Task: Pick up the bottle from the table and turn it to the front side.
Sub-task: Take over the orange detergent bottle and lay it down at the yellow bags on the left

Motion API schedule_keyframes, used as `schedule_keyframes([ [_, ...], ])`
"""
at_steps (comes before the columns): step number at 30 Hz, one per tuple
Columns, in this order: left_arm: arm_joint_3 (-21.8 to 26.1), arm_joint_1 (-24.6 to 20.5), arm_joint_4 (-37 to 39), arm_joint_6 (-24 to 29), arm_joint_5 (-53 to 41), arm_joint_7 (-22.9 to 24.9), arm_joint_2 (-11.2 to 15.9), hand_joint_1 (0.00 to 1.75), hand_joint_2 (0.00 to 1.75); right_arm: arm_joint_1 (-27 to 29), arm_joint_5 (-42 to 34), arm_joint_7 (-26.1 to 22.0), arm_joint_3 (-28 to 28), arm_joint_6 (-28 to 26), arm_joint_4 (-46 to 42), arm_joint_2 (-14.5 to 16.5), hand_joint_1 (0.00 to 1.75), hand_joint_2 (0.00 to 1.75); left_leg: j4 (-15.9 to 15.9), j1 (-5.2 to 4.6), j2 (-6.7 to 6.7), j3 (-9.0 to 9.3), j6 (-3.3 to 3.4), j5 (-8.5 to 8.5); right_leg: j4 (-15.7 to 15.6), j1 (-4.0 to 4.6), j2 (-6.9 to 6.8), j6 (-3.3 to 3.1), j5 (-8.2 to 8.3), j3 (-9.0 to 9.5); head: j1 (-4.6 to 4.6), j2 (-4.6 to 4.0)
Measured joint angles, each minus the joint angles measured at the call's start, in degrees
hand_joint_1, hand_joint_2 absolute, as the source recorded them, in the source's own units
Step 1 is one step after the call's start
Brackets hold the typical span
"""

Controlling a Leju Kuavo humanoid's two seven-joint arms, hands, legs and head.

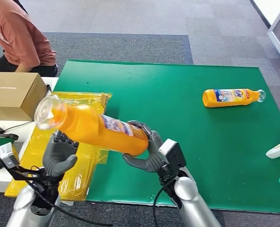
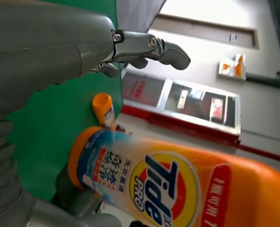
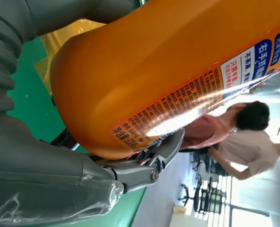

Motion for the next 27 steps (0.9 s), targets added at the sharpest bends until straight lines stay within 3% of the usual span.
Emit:
schedule_keyframes([
  [5, -7.1, -1.0, 2.1, -2.2, 0.9, 0.8, 0.1, 0.00, 1.75, -1.1, 1.3, -0.8, 3.1, -1.5, 1.6, 0.4, 1.75, 1.75, 0.0, -0.02, 0.00, -0.02, 0.03, -0.02, 0.0, -0.02, 0.00, 0.02, 0.01, 0.01, 0.01, -0.01],
  [9, -10.0, -2.3, 2.7, -1.3, 0.4, 1.0, 0.7, 0.00, 1.75, -1.4, 2.6, -1.3, 4.1, -1.9, 2.5, 0.4, 1.75, 1.75, 0.0, -0.01, 0.00, -0.02, 0.02, -0.02, 0.0, -0.02, 0.00, 0.02, 0.01, 0.00, 0.00, 0.00],
  [19, -12.2, -5.4, 4.9, 0.2, -1.7, 2.9, 3.9, 0.00, 1.75, -3.7, 5.4, -1.3, 4.9, -2.5, 6.9, 0.5, 1.75, 1.75, 0.0, 0.02, 0.00, -0.02, -0.03, 0.02, 0.0, 0.00, 0.00, 0.00, 0.02, -0.01, 0.01, 0.00],
  [27, -13.8, -6.6, 5.9, 6.0, -6.0, 5.0, 5.1, 0.00, 1.75, -5.7, 9.1, -1.4, 5.2, -5.0, 14.7, 1.4, 1.75, 1.75, 0.0, 0.02, 0.01, -0.01, -0.03, 0.02, 0.0, 0.00, 0.01, 0.00, 0.02, -0.04, 0.02, -0.01],
])
